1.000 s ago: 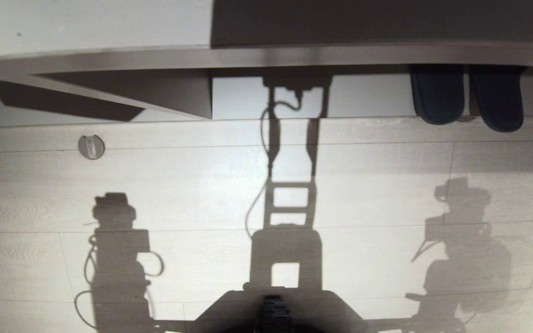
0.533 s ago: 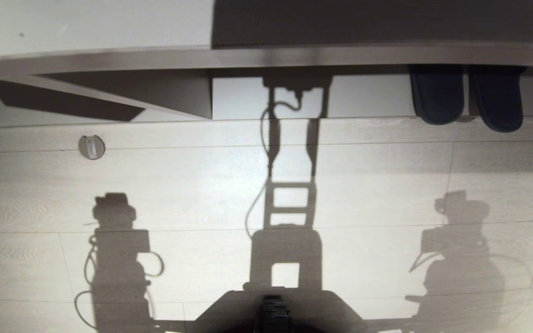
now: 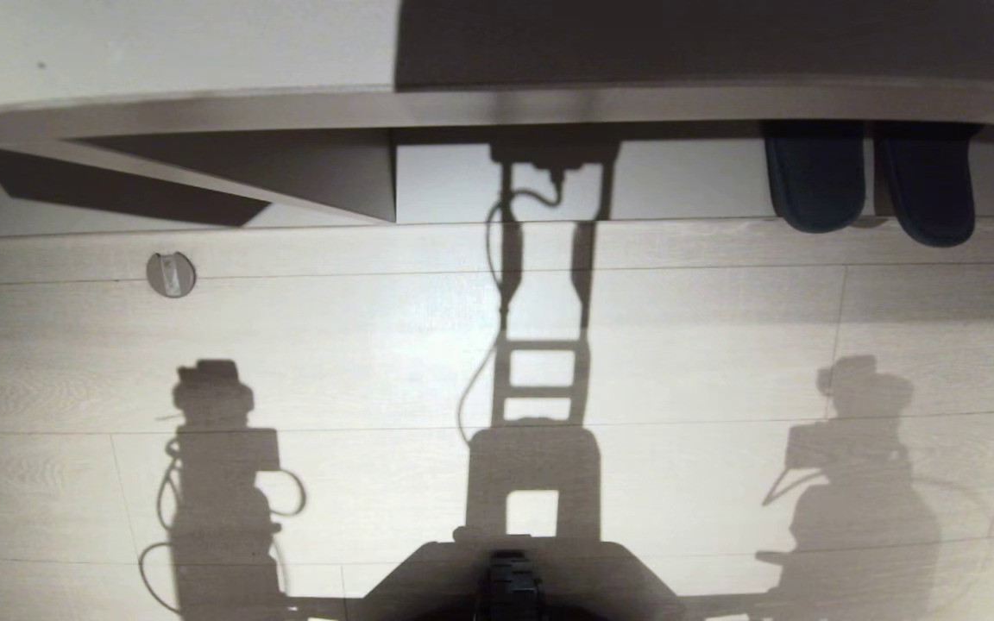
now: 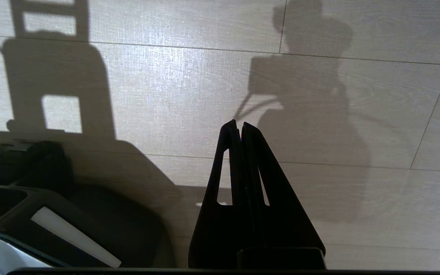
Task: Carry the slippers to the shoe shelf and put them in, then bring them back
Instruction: Pick up the slippers in the shoe cabinet
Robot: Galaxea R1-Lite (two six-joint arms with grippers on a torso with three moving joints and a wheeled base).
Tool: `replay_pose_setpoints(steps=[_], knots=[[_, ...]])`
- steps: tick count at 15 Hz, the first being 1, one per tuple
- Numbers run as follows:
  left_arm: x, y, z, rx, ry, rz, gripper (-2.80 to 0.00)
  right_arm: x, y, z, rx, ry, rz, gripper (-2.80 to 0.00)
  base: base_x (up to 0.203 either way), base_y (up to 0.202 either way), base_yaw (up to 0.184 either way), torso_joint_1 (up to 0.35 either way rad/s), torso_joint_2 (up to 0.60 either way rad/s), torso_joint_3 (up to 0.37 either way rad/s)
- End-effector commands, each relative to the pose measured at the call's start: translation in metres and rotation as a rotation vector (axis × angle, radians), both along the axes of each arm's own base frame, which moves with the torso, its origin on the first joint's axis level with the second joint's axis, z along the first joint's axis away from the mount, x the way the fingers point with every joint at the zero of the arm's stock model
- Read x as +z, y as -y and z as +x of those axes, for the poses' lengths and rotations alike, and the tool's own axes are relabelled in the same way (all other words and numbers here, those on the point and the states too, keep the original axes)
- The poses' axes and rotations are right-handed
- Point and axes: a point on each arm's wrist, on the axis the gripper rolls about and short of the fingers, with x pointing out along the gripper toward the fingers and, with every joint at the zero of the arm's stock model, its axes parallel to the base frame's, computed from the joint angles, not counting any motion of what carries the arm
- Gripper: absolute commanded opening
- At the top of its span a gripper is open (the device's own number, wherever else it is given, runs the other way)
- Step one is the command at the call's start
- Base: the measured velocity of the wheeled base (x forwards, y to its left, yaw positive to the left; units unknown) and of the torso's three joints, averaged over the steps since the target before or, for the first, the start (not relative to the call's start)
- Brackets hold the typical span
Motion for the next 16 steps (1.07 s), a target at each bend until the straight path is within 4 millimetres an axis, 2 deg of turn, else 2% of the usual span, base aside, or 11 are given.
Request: replay_pose_setpoints(steps=[1,16], knots=[[0.0,0.0,0.0,0.001,0.001,-0.001,-2.8,0.0001,0.0,0.0003,0.001,-0.005,-0.001,-2.8,0.0,0.0,0.0,0.0,0.0,0.0],[0.0,0.0,0.0,0.001,0.001,-0.002,-2.8,0.0001,0.0,0.0003,0.001,-0.005,-0.001,-2.8,0.0,0.0,0.0,0.0,0.0,0.0]])
